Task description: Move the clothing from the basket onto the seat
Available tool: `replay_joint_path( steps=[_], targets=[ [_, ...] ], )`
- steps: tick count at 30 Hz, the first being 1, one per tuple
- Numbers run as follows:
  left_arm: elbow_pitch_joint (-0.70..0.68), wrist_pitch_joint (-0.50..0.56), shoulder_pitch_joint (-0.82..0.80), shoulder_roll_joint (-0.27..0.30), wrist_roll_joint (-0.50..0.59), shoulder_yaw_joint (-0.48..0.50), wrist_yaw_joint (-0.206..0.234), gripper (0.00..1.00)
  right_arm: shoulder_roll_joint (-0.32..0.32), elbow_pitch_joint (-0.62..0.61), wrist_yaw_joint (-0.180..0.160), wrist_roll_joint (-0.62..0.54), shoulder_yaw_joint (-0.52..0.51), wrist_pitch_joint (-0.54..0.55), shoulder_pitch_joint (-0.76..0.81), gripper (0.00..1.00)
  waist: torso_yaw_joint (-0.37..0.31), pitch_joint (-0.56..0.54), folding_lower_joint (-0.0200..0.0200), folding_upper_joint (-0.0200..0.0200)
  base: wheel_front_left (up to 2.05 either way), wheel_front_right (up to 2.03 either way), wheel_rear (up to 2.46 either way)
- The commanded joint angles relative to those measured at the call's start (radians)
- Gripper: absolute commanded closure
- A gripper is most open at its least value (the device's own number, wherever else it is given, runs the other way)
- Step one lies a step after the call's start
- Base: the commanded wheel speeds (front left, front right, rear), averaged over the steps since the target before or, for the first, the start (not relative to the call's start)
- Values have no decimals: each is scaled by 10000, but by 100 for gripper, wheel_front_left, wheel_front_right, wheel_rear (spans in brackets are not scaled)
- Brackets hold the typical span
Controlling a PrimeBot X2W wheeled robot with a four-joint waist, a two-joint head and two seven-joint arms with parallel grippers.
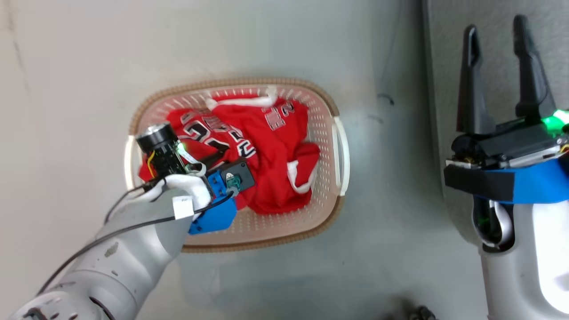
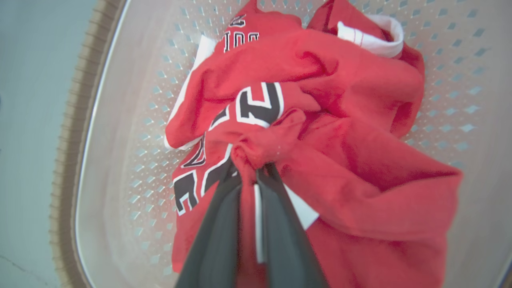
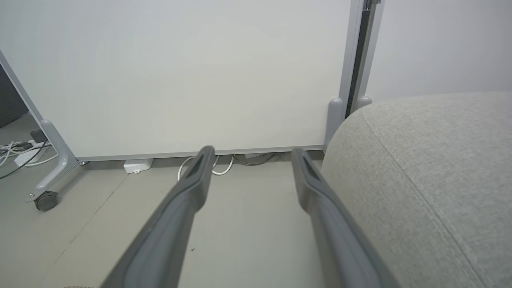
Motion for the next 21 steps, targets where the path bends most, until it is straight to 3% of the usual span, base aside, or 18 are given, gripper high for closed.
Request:
replay_joint_path(
  steps=[1,14,21],
  targets=[
    [-58,-121,108,-39,-207,14,-7,100,-37,74,5,5,-18,-31,175,0,111,-514,0,0,0,0,0],
    [-836,-602,908,28,-2194,401,-7,100,-39,713,5,-96,-184,-31,1015,0,485,-2752,0,0,0,0,0],
    [-2036,-600,1364,340,-3014,1498,75,100,-37,929,5,-175,-288,-31,1519,0,732,-3771,0,0,0,0,0]
  ],
)
